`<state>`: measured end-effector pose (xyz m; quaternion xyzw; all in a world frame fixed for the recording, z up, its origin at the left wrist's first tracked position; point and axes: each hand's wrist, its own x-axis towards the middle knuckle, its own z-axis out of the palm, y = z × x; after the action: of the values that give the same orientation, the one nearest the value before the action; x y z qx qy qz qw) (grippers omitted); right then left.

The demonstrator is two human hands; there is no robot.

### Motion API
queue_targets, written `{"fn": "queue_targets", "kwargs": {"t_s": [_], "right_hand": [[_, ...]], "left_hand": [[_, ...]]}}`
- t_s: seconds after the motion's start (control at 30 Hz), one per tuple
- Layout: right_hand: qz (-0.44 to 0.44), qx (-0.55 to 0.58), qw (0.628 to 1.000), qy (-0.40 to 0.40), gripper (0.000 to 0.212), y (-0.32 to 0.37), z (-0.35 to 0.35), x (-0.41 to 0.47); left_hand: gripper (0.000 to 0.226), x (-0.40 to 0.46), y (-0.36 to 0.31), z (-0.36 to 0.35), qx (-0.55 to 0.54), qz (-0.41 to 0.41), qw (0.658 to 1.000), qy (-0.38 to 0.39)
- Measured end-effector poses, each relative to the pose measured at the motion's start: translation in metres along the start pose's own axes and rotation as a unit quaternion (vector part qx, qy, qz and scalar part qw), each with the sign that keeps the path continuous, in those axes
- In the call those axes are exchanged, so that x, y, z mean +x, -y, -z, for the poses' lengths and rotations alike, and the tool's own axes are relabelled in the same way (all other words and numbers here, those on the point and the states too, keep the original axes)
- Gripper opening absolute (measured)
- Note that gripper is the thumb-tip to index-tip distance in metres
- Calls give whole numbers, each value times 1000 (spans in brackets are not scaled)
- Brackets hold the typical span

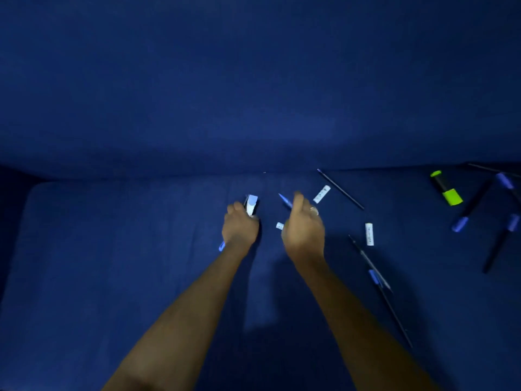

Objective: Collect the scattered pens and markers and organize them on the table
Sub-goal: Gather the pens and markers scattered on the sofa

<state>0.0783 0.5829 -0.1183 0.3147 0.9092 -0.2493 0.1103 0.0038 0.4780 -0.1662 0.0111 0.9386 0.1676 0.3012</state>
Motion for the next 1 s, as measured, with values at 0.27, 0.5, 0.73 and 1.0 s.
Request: {"fn": "queue_targets", "kwargs": {"t_s": [0.27,0.5,0.73,1.0], "right_hand": [[60,-48,980,184,37,-27,-35,19],[-6,-30,994,103,32,-41,-25,12],[-76,22,996,28,34,-63,1,75],[-85,-23,993,81,40,-46,-17,72]], "left_hand": [[44,24,-11,-20,-31,73,992,98],[55,45,-22,-22,22,141,976,163],[52,55,-26,-29,70,158,971,166],[51,54,-23,-32,55,149,977,144]]}}
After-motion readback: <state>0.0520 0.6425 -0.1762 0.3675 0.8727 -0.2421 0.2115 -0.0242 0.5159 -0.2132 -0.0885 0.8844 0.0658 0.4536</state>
